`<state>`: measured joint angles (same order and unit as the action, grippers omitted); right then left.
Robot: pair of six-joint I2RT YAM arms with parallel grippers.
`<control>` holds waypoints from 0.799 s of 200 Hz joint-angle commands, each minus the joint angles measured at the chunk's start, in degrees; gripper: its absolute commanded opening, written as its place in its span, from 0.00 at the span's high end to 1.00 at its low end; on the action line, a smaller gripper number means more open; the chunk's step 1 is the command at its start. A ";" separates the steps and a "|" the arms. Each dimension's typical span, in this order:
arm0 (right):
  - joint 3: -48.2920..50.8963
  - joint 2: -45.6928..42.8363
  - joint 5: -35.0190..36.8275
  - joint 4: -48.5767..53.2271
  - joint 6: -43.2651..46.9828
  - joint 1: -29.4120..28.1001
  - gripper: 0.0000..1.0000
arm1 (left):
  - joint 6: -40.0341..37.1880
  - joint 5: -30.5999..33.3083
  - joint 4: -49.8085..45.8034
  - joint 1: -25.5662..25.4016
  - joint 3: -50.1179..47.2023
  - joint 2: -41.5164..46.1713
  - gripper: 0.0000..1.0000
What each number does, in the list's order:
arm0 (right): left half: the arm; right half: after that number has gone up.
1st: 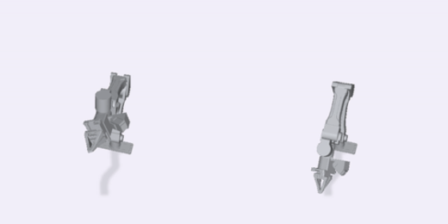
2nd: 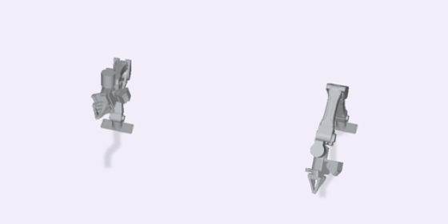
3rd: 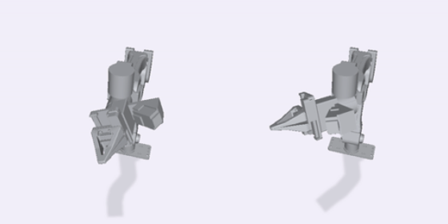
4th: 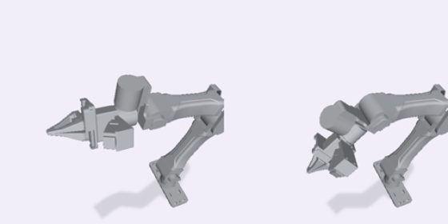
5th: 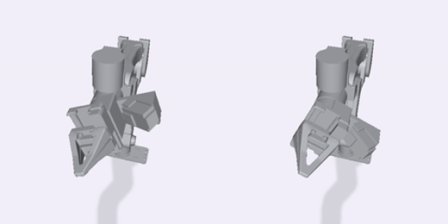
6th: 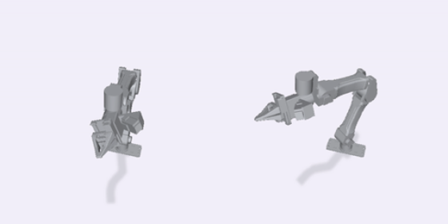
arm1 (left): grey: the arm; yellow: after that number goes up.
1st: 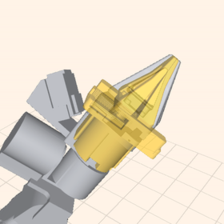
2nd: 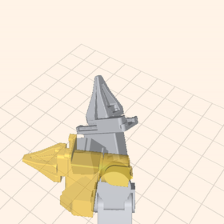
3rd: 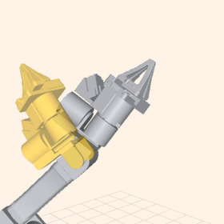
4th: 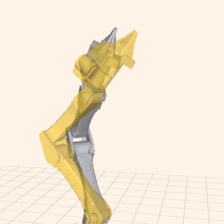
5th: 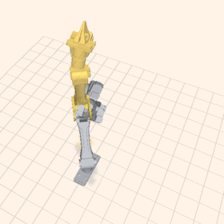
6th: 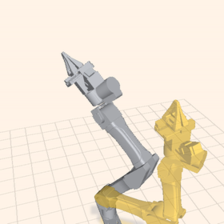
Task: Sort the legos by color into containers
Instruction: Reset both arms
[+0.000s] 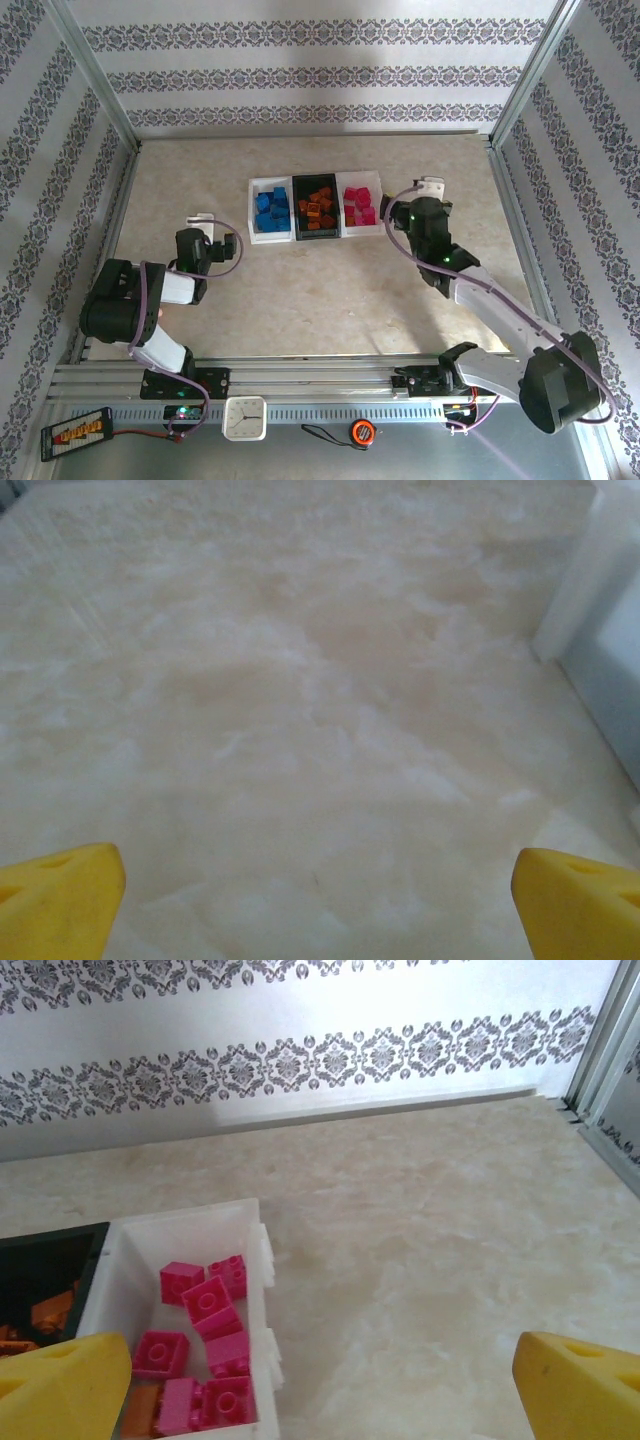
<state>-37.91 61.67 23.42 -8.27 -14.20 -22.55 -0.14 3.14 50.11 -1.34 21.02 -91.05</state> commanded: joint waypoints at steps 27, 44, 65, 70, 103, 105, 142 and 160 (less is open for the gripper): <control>7.31 -1.23 -0.24 -13.30 15.26 5.65 0.02 | 2.06 3.57 11.84 0.99 -2.64 -0.33 0.01; 9.60 -0.14 0.18 -14.66 15.47 10.19 0.02 | 1.92 2.94 9.71 1.00 -1.83 -0.12 0.01; 13.28 3.50 -3.14 -19.82 15.15 15.40 0.02 | 1.81 2.47 5.91 0.99 0.12 0.05 0.01; 14.11 4.69 -4.66 -21.98 14.68 16.50 0.02 | 1.63 2.12 6.48 0.99 0.00 -0.12 0.01; 16.87 13.75 -13.77 -33.08 13.03 20.07 0.02 | 1.38 1.70 6.46 0.99 0.08 -0.21 0.01; 16.68 14.03 -14.20 -33.20 13.13 20.08 0.02 | 1.37 1.68 6.35 0.99 0.14 -0.19 0.01; 15.19 19.44 -19.98 -37.16 13.06 20.85 0.02 | 1.03 0.92 5.90 1.00 0.43 -0.19 0.01; 15.86 23.87 -20.49 -42.28 13.38 20.72 0.02 | 0.93 0.65 5.77 1.00 0.45 -0.19 0.01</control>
<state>-21.69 80.90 7.07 -40.97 -1.08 -2.35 0.62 4.84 56.10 -0.99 20.18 -91.09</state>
